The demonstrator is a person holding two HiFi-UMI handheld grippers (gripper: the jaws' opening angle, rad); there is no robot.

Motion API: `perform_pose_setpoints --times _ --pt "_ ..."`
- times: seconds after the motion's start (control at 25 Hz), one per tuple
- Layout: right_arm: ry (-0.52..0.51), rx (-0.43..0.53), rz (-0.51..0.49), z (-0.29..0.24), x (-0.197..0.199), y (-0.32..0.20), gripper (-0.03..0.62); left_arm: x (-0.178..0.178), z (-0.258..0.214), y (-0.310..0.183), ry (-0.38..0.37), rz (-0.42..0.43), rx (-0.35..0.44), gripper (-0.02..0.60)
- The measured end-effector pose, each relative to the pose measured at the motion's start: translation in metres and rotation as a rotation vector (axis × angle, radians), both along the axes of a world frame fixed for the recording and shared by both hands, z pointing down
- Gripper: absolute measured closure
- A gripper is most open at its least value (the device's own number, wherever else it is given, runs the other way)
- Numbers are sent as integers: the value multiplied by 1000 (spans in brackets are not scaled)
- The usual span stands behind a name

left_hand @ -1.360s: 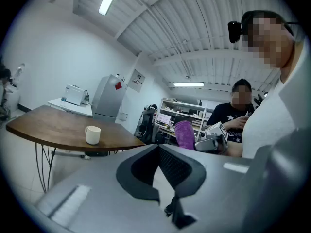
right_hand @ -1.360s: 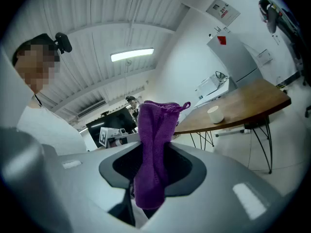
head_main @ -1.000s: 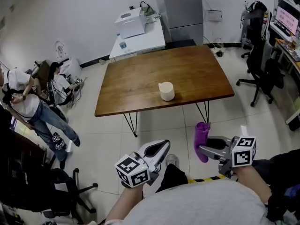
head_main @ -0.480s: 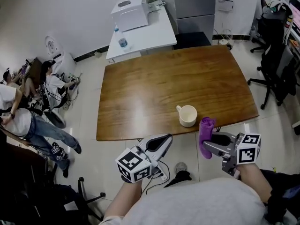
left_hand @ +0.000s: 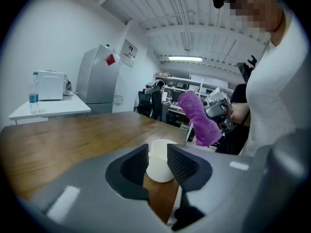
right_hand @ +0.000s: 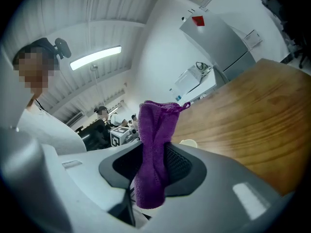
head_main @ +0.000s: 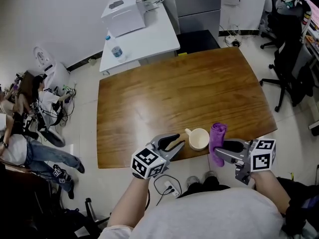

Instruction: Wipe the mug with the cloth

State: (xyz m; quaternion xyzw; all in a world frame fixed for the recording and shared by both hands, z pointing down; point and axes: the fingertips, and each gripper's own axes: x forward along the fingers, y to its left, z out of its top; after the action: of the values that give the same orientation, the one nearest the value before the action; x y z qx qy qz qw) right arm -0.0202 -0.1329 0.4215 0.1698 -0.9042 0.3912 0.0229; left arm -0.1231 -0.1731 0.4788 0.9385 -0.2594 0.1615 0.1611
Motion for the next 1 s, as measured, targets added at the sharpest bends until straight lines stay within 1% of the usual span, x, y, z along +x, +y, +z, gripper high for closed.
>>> perform_pose_setpoints --times 0.08,0.2,0.36,0.44,0.6,0.68,0.72,0.76,1.0 --pt "-3 -11 -4 2 4 -9 458 1 23 -12 -27 -4 -46 469" --pt "-5 -19 -10 5 11 -21 457 2 53 -26 -35 -21 -112 448" --pt "4 -23 -24 8 18 -33 458 6 77 -41 -40 -16 -150 443" --pt "6 -34 -24 11 21 -39 457 8 82 -46 -27 -6 -153 440" --pt "7 -60 -31 22 23 -52 457 12 86 -55 4 -20 -151 442" --pt "5 -63 -41 27 21 -60 457 14 88 -56 3 -20 -138 467" --pt "6 -64 -49 30 20 -63 457 15 89 -56 3 -20 -130 500" --pt "9 -66 -58 33 18 -67 458 16 89 -55 5 -23 -125 546" --pt "64 -58 -108 56 5 -96 458 16 90 -56 20 -37 -130 548"
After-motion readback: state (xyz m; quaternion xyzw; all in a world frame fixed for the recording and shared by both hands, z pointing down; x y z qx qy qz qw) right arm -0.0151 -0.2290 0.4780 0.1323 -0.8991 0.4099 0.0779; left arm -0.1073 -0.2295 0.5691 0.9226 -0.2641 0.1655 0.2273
